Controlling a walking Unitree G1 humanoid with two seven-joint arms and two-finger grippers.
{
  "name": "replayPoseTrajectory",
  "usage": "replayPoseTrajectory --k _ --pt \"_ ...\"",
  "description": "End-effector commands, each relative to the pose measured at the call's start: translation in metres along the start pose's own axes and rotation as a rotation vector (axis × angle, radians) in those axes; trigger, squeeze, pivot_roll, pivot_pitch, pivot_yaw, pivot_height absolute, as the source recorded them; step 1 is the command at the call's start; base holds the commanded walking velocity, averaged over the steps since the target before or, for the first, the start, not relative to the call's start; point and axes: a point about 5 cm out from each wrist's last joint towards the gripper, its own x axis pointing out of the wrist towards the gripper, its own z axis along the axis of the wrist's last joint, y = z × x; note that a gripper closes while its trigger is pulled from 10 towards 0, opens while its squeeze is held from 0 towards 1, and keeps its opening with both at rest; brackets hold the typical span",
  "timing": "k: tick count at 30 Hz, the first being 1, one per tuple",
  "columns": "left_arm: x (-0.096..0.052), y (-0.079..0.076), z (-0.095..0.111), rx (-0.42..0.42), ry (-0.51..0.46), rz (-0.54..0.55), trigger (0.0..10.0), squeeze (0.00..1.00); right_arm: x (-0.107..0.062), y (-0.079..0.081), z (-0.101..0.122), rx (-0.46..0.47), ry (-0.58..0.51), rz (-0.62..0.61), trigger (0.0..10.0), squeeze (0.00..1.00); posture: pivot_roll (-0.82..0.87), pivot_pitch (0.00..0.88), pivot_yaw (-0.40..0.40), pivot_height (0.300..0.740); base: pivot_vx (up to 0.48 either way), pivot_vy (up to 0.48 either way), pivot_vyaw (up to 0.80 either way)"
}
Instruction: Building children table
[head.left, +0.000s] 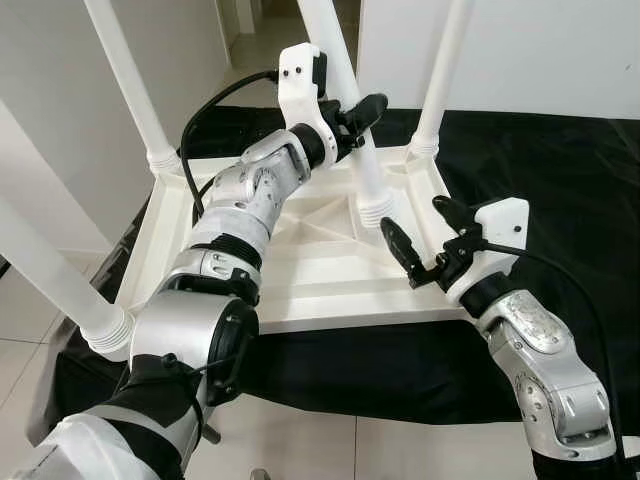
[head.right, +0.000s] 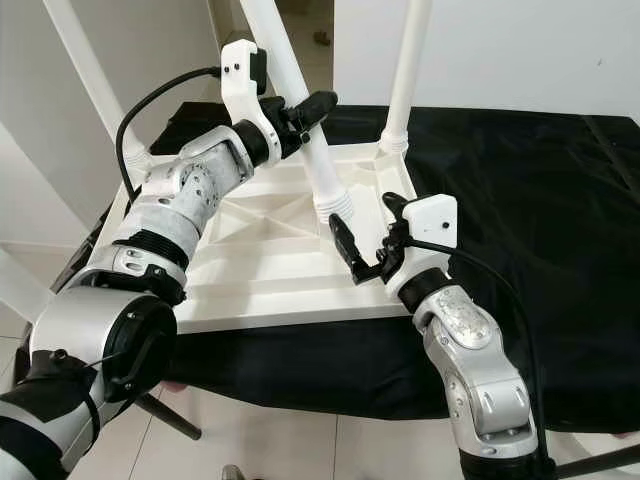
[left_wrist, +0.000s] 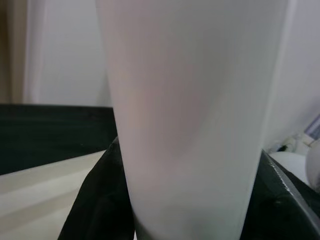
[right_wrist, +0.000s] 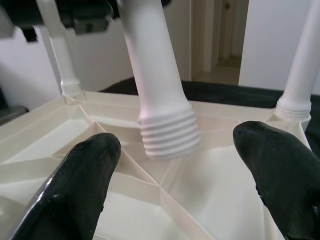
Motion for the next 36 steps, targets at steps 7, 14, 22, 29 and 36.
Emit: replayPoseTrajectory --k 7,14,22,29,36 --pt "0.000 -0.022 0.008 0.151 -0.133 0.001 10.0 0.00 0.017 -0.002 0.004 -0.008 0.034 0.012 10.0 0.00 -0.05 0.079 0.049 0.740 0.000 0.000 0.00" --pt "-0.006 -0.038 -0.005 0.242 -0.176 0.012 10.0 0.00 0.031 -0.005 0.005 -0.052 0.030 0.016 10.0 0.00 -0.05 0.065 0.041 0.740 0.000 0.000 0.00" --pt "-0.010 -0.052 -0.014 0.316 -0.214 0.036 10.0 0.00 0.045 -0.003 -0.002 -0.074 0.068 0.031 10.0 0.00 -0.03 0.058 0.026 0.740 0.000 0.000 0.00" --pt "-0.013 -0.064 -0.011 0.332 -0.238 0.028 10.0 0.00 0.054 -0.002 -0.007 -0.088 0.083 0.035 10.0 0.00 -0.02 0.051 0.022 0.740 0.000 0.000 0.00" --pt "-0.016 -0.075 -0.010 0.349 -0.263 0.016 10.0 0.00 0.061 0.000 -0.008 -0.112 0.072 0.046 10.0 0.00 -0.02 0.047 0.017 0.740 0.000 0.000 0.00"
